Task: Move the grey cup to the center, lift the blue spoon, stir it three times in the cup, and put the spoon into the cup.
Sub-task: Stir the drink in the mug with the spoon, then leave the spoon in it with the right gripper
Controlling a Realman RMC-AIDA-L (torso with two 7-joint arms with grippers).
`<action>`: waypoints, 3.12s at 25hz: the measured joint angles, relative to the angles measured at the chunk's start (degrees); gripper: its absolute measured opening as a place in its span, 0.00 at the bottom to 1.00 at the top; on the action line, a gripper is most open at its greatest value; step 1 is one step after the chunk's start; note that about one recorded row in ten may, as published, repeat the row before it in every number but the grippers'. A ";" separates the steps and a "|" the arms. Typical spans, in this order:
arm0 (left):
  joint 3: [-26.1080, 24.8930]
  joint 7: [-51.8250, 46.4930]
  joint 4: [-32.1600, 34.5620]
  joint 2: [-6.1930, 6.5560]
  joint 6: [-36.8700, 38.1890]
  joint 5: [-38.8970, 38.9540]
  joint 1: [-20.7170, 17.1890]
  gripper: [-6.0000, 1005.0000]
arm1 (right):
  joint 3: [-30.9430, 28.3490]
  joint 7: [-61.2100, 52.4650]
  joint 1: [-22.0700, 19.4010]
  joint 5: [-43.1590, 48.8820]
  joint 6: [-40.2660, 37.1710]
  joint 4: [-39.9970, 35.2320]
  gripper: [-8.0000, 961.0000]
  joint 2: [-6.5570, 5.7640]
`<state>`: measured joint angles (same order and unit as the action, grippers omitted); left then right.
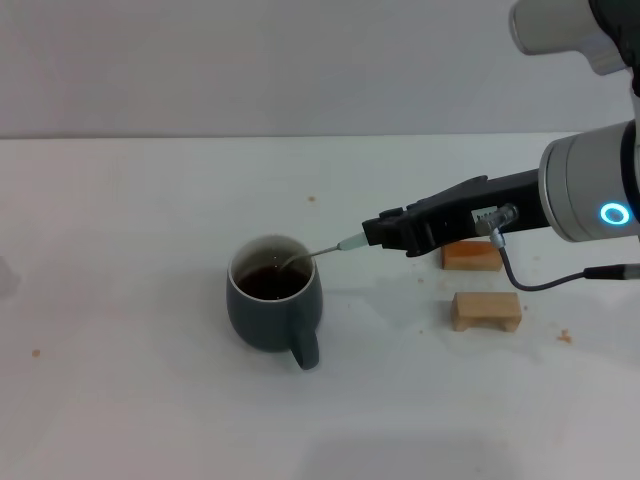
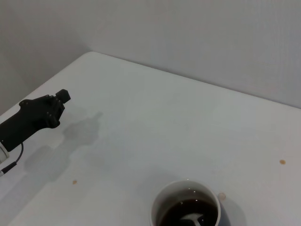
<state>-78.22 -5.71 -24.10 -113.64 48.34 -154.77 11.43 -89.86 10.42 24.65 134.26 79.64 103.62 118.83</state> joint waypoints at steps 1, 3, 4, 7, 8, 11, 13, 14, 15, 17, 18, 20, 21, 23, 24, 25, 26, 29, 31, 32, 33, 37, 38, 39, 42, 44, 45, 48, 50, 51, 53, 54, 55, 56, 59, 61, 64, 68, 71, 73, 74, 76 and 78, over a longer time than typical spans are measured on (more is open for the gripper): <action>0.00 0.00 -0.03 0.00 0.00 0.00 0.00 0.00 | 0.07 0.02 0.00 -0.08 -0.01 -0.14 0.17 0.00; 0.00 0.00 -0.03 0.00 0.00 0.00 0.00 0.00 | 0.26 0.03 0.10 -0.12 -0.05 -0.45 0.17 0.00; 0.00 0.00 -0.01 -0.06 0.00 0.00 0.00 0.00 | 0.39 0.04 0.20 -0.14 -0.30 -0.75 0.17 0.00; 0.00 0.00 0.01 -0.13 0.00 0.00 -0.01 0.00 | 0.51 0.04 0.38 -0.14 -1.01 -0.95 0.17 0.00; 0.00 0.00 0.01 -0.13 0.00 0.00 -0.01 0.00 | 0.51 0.04 0.38 -0.14 -1.01 -0.95 0.17 0.00; 0.00 0.00 -0.07 -0.15 0.00 0.00 -0.05 0.00 | 0.53 0.04 0.84 -0.14 -1.42 -1.16 0.17 0.00; 0.00 0.00 -0.15 -0.16 0.00 0.00 -0.16 0.00 | 0.47 -0.01 1.65 -0.01 -1.33 -1.70 0.17 -0.02; 0.00 0.00 -0.15 -0.16 0.00 0.00 -0.16 0.00 | 0.30 -0.19 2.37 0.12 -1.04 -2.26 0.17 -0.07; 0.00 0.00 -0.15 -0.17 0.00 0.00 -0.18 0.00 | 0.18 -0.30 2.91 0.17 -0.82 -2.75 0.17 -0.11; 0.00 0.00 -0.16 -0.18 0.00 0.00 -0.25 0.00 | -0.09 -0.36 4.59 0.27 -0.21 -4.16 0.17 -0.17; 0.00 0.00 -0.16 -0.18 0.00 0.00 -0.25 0.00 | -0.09 -0.36 4.59 0.27 -0.21 -4.16 0.17 -0.17; 0.00 0.00 -0.16 -0.20 0.00 0.00 -0.26 0.00 | -0.42 -0.39 5.79 0.39 0.32 -5.14 0.17 -0.21; 0.00 0.00 -0.16 -0.25 0.10 0.00 -0.31 0.00 | -0.42 -0.39 5.79 0.39 0.32 -5.14 0.17 -0.21; 0.00 0.00 -0.16 -0.26 0.15 0.00 -0.33 0.00 | -0.78 -0.40 6.44 0.49 0.60 -5.68 0.17 -0.26; 0.00 0.00 -0.16 -0.26 0.19 0.00 -0.35 0.00 | -1.18 -0.40 7.24 0.54 1.06 -6.39 0.17 -0.32; 0.00 0.00 -0.16 -0.26 0.22 0.00 -0.35 0.00 | -1.37 -0.40 7.70 0.55 1.35 -6.77 0.17 -0.34; 0.00 0.00 -0.16 -0.26 0.22 0.00 -0.35 0.00 | -1.37 -0.40 7.70 0.55 1.35 -6.77 0.17 -0.34; 0.00 0.00 -0.20 -0.26 0.28 0.00 -0.27 0.00 | -1.71 -0.40 9.39 1.33 2.00 -8.07 0.18 -0.35; 0.00 0.00 -0.20 -0.27 0.28 0.00 -0.23 0.00 | -1.73 -0.40 9.75 1.63 2.02 -8.32 0.18 -0.35; 0.00 0.00 -0.21 -0.27 0.28 0.00 -0.17 0.00 | -1.91 -0.34 10.48 1.91 2.06 -8.88 0.18 -0.35; 0.00 0.00 -0.21 -0.27 0.28 0.00 -0.17 0.00 | -1.91 -0.34 10.48 1.91 2.06 -8.88 0.18 -0.35; -0.04 0.00 -0.24 -0.27 0.29 0.00 -0.04 0.00 | -2.44 -0.03 12.59 1.98 2.06 -11.32 0.18 -0.38; -0.07 0.00 -0.25 -0.27 0.28 0.00 -0.04 0.00 | -2.40 0.04 12.88 1.98 1.99 -11.75 0.18 -0.39; -0.10 0.00 -0.25 -0.27 0.29 0.00 -0.03 0.00 | -2.29 0.18 13.19 1.98 1.91 -12.29 0.18 -0.38; -0.49 0.00 -0.25 -0.27 0.28 0.00 -0.01 0.00 | -1.98 0.76 13.82 1.95 1.58 -13.67 0.18 -0.28; -0.53 0.00 -0.25 -0.26 0.28 0.00 0.00 0.00 | -1.96 0.93 13.98 1.90 1.48 -14.12 0.18 -0.22; -0.53 0.00 -0.25 -0.26 0.28 0.00 0.00 0.00 | -1.95 1.15 14.15 1.81 1.27 -14.61 0.19 -0.19; -0.53 0.00 -0.25 -0.27 0.35 0.00 0.06 0.00 | -1.80 1.54 14.77 1.64 0.39 -16.81 0.19 -0.18; -0.53 0.00 -0.25 -0.27 0.36 0.00 0.10 0.00 | -1.75 1.70 15.02 1.61 0.15 -17.48 0.19 -0.17; -0.53 0.00 -0.25 -0.27 0.36 0.00 0.10 0.00 | -1.70 1.87 15.23 1.58 0.03 -17.96 0.19 -0.15; -0.53 0.00 -0.25 -0.27 0.38 0.00 0.10 0.00 | -1.62 2.28 15.75 1.53 -0.27 -18.98 0.19 -0.11; -0.53 0.00 -0.25 -0.26 0.41 0.00 0.10 0.00 | -1.20 2.41 16.24 1.49 -0.59 -19.68 0.19 -0.08; -0.53 0.00 -0.25 -0.26 0.43 0.00 0.10 0.00 | -1.20 2.41 16.24 1.49 -0.59 -19.68 0.19 -0.08; -0.53 0.00 -0.25 -0.26 0.44 0.00 0.10 0.00 | -0.91 2.41 16.56 1.48 -0.71 -20.07 0.19 -0.08; -0.53 0.00 -0.25 -0.26 0.44 0.00 0.09 0.00 | -0.02 2.42 17.43 1.40 -1.15 -21.10 0.19 -0.08; -0.53 -0.01 -0.25 -0.26 0.48 0.00 0.08 0.00 | 0.75 2.41 17.88 1.32 -1.43 -21.51 0.20 -0.09; -0.53 0.00 -0.25 -0.26 0.55 0.00 0.08 0.00 | 1.26 2.40 18.33 0.51 -1.60 -21.66 0.20 -0.07; -0.53 0.00 -0.27 -0.27 0.67 0.00 -0.05 0.00 | 1.27 2.37 18.51 0.07 -2.14 -21.78 0.20 -0.04; -0.53 0.00 -0.37 -0.26 0.70 0.00 -0.22 0.00 | 1.23 2.37 18.96 0.06 -2.93 -22.51 0.20 -0.07; -0.53 0.00 -0.41 -0.26 0.81 0.00 -0.31 0.00 | 0.97 2.40 19.53 0.16 -3.38 -23.42 0.20 -0.16; -0.53 0.00 -0.42 -0.26 0.84 0.00 -0.33 0.00 | 0.82 2.49 19.83 0.23 -3.54 -23.88 0.20 -0.20; -0.53 0.00 -0.43 -0.26 0.87 0.00 -0.38 0.00 | 0.45 2.78 20.23 0.36 -3.74 -24.61 0.20 -0.26; -0.53 0.00 -0.43 -0.25 0.88 0.00 -0.43 0.00 | 0.01 3.03 20.44 0.70 -3.80 -25.13 0.21 -0.33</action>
<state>-78.75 -5.71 -24.52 -113.89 49.21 -154.77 11.00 -89.85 13.46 45.10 134.95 75.85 78.48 118.50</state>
